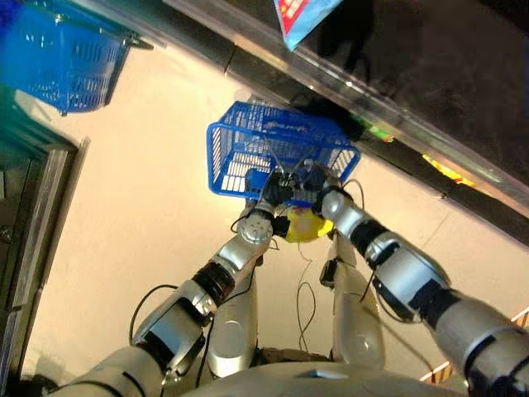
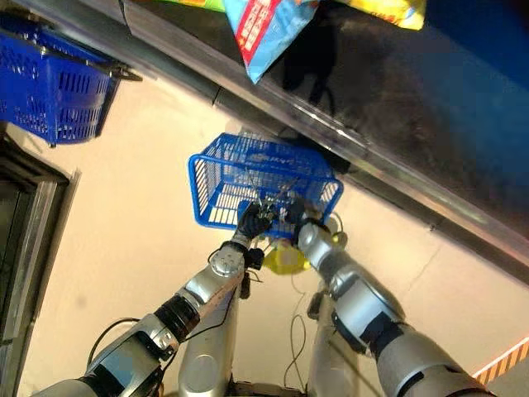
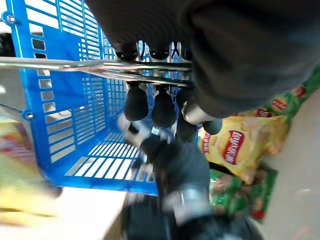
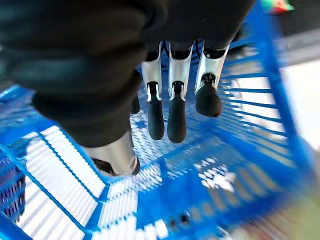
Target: Pick up the snacks into the basket
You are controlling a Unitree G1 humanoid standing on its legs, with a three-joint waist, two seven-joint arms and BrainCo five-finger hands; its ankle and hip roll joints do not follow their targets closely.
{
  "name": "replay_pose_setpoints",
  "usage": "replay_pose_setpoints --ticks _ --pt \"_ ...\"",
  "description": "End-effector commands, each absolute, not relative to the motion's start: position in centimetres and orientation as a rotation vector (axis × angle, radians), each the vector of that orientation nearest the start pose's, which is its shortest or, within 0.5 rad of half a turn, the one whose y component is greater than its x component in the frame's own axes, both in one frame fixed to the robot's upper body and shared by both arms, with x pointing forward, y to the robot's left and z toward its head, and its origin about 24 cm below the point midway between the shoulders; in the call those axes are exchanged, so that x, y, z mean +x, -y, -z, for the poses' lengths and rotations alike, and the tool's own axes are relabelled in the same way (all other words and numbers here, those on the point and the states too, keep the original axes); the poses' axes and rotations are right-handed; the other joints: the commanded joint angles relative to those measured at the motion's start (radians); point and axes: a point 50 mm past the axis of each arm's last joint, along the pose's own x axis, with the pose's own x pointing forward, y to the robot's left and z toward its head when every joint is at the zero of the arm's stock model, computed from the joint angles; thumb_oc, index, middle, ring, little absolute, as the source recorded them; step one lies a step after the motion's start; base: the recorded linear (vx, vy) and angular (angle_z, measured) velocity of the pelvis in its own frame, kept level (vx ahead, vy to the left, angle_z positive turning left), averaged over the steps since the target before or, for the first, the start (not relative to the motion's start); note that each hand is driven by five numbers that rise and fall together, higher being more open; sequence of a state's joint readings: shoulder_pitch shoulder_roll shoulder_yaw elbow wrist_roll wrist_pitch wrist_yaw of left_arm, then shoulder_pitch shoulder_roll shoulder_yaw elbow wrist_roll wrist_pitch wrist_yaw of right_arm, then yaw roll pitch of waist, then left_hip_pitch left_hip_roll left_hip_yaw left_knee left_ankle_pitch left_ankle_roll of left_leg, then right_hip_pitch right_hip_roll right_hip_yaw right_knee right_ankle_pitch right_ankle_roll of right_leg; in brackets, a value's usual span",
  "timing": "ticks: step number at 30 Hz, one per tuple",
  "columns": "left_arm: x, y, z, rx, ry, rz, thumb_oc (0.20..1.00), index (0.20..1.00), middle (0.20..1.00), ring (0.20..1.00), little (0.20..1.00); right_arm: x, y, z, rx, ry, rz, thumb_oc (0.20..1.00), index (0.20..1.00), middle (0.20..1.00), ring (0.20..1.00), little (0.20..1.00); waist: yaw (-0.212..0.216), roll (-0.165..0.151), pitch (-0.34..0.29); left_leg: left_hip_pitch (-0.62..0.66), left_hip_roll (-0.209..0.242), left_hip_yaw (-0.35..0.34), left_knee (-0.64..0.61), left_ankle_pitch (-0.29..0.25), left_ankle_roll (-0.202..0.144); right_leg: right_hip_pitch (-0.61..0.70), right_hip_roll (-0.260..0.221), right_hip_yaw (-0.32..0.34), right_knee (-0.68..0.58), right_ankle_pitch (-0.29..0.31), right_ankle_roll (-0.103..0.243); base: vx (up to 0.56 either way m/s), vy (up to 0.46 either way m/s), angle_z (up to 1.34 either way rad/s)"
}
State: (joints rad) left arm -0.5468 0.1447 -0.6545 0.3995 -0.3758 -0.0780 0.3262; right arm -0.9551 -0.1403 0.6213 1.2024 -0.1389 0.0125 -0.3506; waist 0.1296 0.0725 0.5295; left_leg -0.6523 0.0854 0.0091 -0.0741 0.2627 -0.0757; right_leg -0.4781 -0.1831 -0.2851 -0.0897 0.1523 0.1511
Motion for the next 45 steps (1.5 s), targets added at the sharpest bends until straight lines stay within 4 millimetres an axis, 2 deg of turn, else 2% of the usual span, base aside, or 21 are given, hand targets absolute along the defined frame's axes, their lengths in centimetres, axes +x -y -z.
replay_pose_setpoints --ticks 1,2,6,16,28,32,33,34,35,36,37,38,39,43,44,45 --pt "28.6 2.5 -13.1 -0.097 0.301 0.581 0.200 0.200 0.200 0.200 0.200 38.9 9.5 -7.0 -0.945 -0.061 -0.033 0.391 0.391 0.391 0.391 0.391 0.017 0.090 -0.009 -0.008 -0.057 0.045 -0.013 -0.043 -0.026 -0.141 -0.025 0.037 0.057 0.069 0.019 0.01 0.036 0.08" --pt "28.5 2.6 -13.7 -0.113 0.317 0.590 0.200 0.200 0.200 0.200 0.200 38.9 10.0 -6.8 -0.960 -0.081 -0.022 1.000 1.000 1.000 1.000 1.000 0.024 0.101 -0.009 -0.020 -0.062 0.047 -0.013 -0.044 -0.026 -0.152 -0.028 0.036 0.053 0.075 0.021 0.01 0.018 0.09" --pt "28.8 2.5 -14.3 -0.131 0.330 0.560 0.200 0.200 0.200 0.200 0.200 38.7 10.1 -6.1 -1.029 -0.115 -0.040 1.000 1.000 1.000 1.000 1.000 0.024 0.108 -0.009 -0.030 -0.067 0.046 -0.013 -0.042 -0.029 -0.157 -0.030 0.033 0.044 0.082 0.024 0.02 0.012 0.08" --pt "30.6 0.7 -13.4 -0.118 0.280 0.425 0.200 0.200 0.200 0.200 0.200 36.9 11.8 -2.6 -0.869 -0.259 0.009 1.000 1.000 1.000 1.000 1.000 0.000 0.088 -0.009 0.005 -0.067 0.055 -0.013 -0.056 -0.029 -0.120 -0.029 0.036 0.033 0.076 0.026 0.00 0.002 0.01" --pt "31.4 -0.8 -11.8 -0.095 0.216 0.337 0.200 0.200 0.200 0.200 0.200 36.1 12.6 -1.4 -0.779 -0.302 0.051 1.000 1.000 1.000 1.000 1.000 -0.023 0.072 -0.009 0.041 -0.059 0.055 -0.013 -0.058 -0.030 -0.094 -0.025 0.040 0.038 0.071 0.022 0.00 0.000 0.00" --pt "32.6 -3.4 -9.4 -0.027 0.140 0.209 0.200 0.200 0.200 0.200 0.200 35.2 12.3 -0.5 -0.682 -0.293 0.035 1.000 1.000 1.000 1.000 1.000 -0.045 0.043 -0.009 0.083 -0.053 0.061 -0.013 -0.061 -0.029 -0.059 -0.019 0.041 0.043 0.067 0.020 0.00 0.001 0.01" --pt "32.5 -3.4 -9.4 -0.027 0.140 0.209 0.200 0.200 0.200 0.200 0.200 35.2 12.3 -0.5 -0.683 -0.293 0.034 1.000 1.000 1.000 1.000 1.000 -0.045 0.043 -0.009 0.084 -0.054 0.061 -0.013 -0.061 -0.029 -0.059 -0.019 0.041 0.042 0.067 0.020 0.00 0.000 0.00" --pt "33.0 -5.0 -7.9 0.008 0.084 0.134 0.200 0.200 0.200 0.200 0.200 34.4 12.7 0.3 -0.624 -0.303 0.044 1.000 1.000 1.000 1.000 1.000 -0.059 0.025 -0.009 0.106 -0.052 0.064 -0.013 -0.064 -0.027 -0.039 -0.017 0.043 0.046 0.063 0.019 0.00 0.000 0.00" --pt "33.0 -5.0 -7.9 0.008 0.083 0.134 0.200 0.200 0.200 0.200 0.200 34.4 12.7 0.4 -0.624 -0.304 0.043 1.000 1.000 1.000 1.000 1.000 -0.059 0.025 -0.009 0.107 -0.052 0.064 -0.013 -0.064 -0.027 -0.038 -0.017 0.043 0.046 0.063 0.019 0.00 0.000 0.00" --pt "33.4 -7.1 -6.2 0.030 0.015 0.045 0.200 0.200 0.200 0.200 0.200 33.3 13.1 1.5 -0.552 -0.332 0.040 1.000 1.000 1.000 1.000 1.000 -0.073 0.006 -0.009 0.138 -0.051 0.066 -0.013 -0.069 -0.023 -0.014 -0.015 0.047 0.052 0.057 0.018 0.00 0.000 0.00" --pt "33.5 -8.1 -5.6 0.046 -0.006 0.015 0.200 0.200 0.200 0.200 0.200 32.8 13.5 2.1 -0.543 -0.347 0.037 1.000 1.000 1.000 1.000 1.000 -0.077 -0.002 -0.009 0.153 -0.050 0.067 -0.013 -0.071 -0.021 -0.002 -0.015 0.046 0.056 0.054 0.018 0.00 0.000 0.00" --pt "33.5 -8.1 -5.6 0.046 -0.007 0.015 0.200 0.200 0.200 0.200 0.200 32.8 13.5 2.1 -0.543 -0.347 0.037 1.000 1.000 1.000 1.000 1.000 -0.078 -0.002 -0.009 0.154 -0.050 0.067 -0.013 -0.071 -0.021 -0.001 -0.015 0.046 0.056 0.054 0.018 0.00 0.000 0.00" --pt "33.5 -10.0 -4.5 0.095 -0.046 -0.051 0.200 0.200 0.200 0.200 0.200 31.8 14.3 3.0 -0.548 -0.368 0.025 1.000 1.000 1.000 1.000 1.000 -0.090 -0.020 -0.009 0.190 -0.049 0.071 -0.013 -0.077 -0.016 0.030 -0.013 0.049 0.063 0.047 0.017 0.00 0.000 0.00" --pt "33.0 -13.8 -1.8 0.177 -0.156 -0.173 0.200 0.200 0.200 0.200 0.200 30.3 16.1 4.0 -0.533 -0.381 0.048 1.000 1.000 1.000 1.000 1.000 -0.110 -0.053 -0.009 0.276 -0.049 0.073 -0.013 -0.089 -0.007 0.111 -0.012 0.053 0.075 0.030 0.013 0.02 -0.002 0.00" --pt "33.1 -13.8 -1.9 0.177 -0.155 -0.173 0.200 0.200 0.200 0.200 0.200 30.3 16.1 3.9 -0.533 -0.379 0.048 1.000 1.000 1.000 1.000 1.000 -0.111 -0.053 -0.009 0.272 -0.050 0.073 -0.013 -0.086 -0.007 0.108 -0.012 0.053 0.074 0.032 0.013 0.04 -0.006 -0.06" --pt "32.5 -15.4 -0.4 0.208 -0.223 -0.227 0.200 0.200 0.200 0.200 0.200 29.8 16.4 3.9 -0.521 -0.360 0.049 1.000 1.000 1.000 1.000 1.000 -0.116 -0.069 -0.009 0.321 -0.051 0.077 -0.013 -0.096 -0.003 0.152 -0.008 0.053 0.079 0.021 0.012 0.02 -0.004 -0.07"
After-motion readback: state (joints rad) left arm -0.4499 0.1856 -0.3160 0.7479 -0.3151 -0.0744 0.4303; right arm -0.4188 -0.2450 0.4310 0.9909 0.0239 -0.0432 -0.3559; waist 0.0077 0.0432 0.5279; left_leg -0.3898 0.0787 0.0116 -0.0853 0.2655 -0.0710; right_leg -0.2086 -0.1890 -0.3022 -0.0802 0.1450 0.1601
